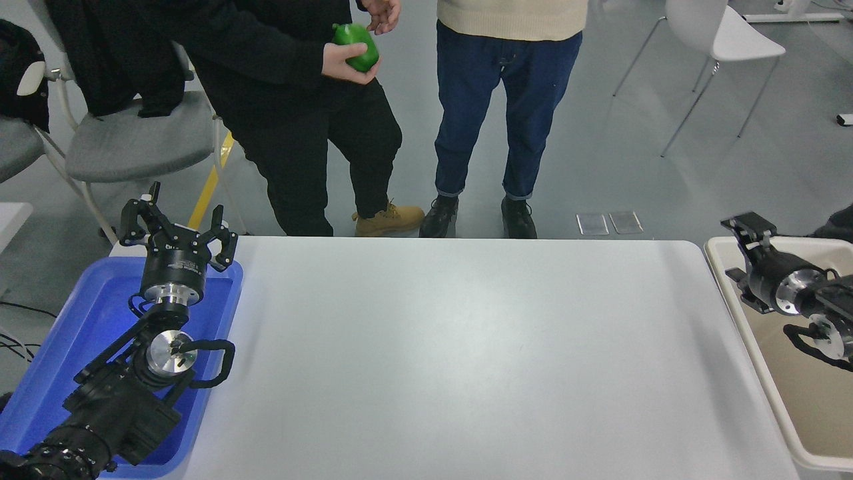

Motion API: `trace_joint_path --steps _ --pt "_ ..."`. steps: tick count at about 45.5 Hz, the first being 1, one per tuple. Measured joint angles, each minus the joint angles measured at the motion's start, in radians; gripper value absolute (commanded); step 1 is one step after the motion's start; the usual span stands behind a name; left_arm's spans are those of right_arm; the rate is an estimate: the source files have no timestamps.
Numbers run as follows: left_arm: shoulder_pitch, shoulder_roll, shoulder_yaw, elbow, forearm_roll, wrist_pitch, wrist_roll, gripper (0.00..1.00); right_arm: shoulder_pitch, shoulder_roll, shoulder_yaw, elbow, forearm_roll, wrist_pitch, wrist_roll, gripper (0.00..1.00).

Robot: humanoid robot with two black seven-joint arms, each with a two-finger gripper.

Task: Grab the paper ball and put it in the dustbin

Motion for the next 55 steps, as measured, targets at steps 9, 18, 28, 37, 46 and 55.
trace_joint_path --steps 9,18,28,37,46,55 --pt "0.0 0.0 0.0 0.0 0.0 0.0 0.0 0.99 -0.027 0.099 0.15 0.059 0.166 0.007 0.005 1.0" --pt "0.0 0.0 0.001 0.0 0.0 0.0 0.0 0.99 -0.078 0.214 0.248 0.084 0.248 0.037 0.007 1.0" --pt "0.0 0.0 0.0 0.0 0.0 0.0 0.0 0.99 -0.141 0.281 0.318 0.09 0.294 0.124 0.008 1.0" --pt "0.0 0.0 0.0 0.0 0.0 0.0 0.0 0.99 -0.19 0.3 0.352 0.079 0.313 0.206 0.008 1.0" --pt "0.0 0.0 0.0 0.0 0.0 0.0 0.0 0.99 -0.219 0.296 0.371 0.067 0.321 0.253 0.007 1.0" --pt "0.0 0.0 0.0 0.0 0.0 0.0 0.0 0.99 -0.232 0.285 0.379 0.058 0.324 0.275 0.007 1.0"
